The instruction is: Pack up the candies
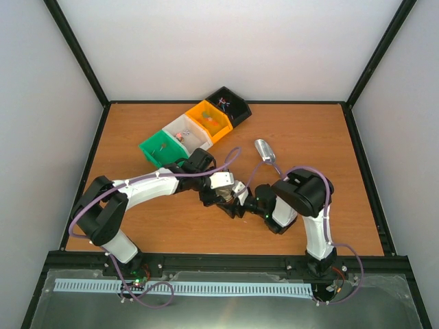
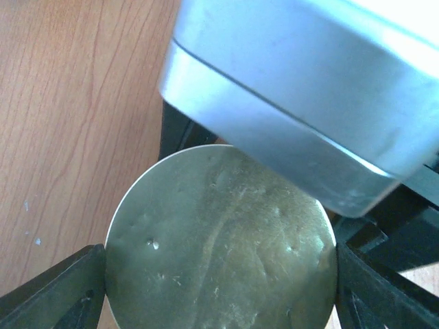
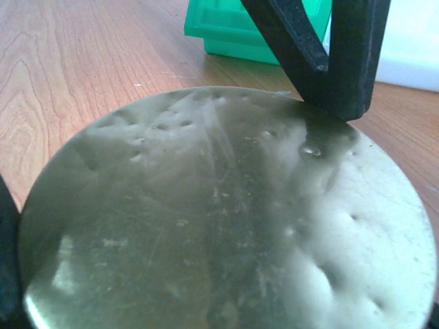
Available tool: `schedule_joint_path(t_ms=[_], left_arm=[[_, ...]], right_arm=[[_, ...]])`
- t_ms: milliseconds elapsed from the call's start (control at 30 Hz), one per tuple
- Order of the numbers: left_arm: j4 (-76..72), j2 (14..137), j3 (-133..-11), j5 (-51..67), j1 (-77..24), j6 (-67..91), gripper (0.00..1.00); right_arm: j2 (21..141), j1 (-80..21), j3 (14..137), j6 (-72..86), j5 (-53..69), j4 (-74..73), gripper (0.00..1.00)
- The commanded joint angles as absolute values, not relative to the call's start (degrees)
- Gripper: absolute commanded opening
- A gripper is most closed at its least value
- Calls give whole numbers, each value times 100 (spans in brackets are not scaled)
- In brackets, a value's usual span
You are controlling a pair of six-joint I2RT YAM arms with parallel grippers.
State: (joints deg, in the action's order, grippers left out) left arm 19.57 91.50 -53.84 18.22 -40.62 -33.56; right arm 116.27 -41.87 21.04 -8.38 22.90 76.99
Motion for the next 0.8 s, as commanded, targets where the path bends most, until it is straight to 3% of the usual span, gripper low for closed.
schedule_joint_path(t_ms=[0, 133, 367, 433, 567, 767], left_arm=[[2444, 9338, -5309, 1735, -4060, -3442, 59], [3032, 9389, -5340, 1871, -4061, -4393, 59], [4086, 9419, -5482, 2478, -4060, -6170, 60], [4048, 9478, -5552, 2520, -4061, -6033, 60], [3168, 9513, -5375, 1861, -4061, -4903, 60], [2345, 9411, -5204, 1153, -4060, -3605, 61]], right_arm=[[11869, -4283, 1960, -1030, 2427, 8208, 74], [11776, -4168, 1878, -1085, 3235, 8329, 59], [11823, -4053, 1864, -1383, 4838, 8437, 52], [11811, -4001, 1902, -1343, 4765, 8469, 60], [11570, -3960, 1805, -1215, 3921, 8369, 97], [11623, -3997, 1693, -900, 2508, 8615, 100]])
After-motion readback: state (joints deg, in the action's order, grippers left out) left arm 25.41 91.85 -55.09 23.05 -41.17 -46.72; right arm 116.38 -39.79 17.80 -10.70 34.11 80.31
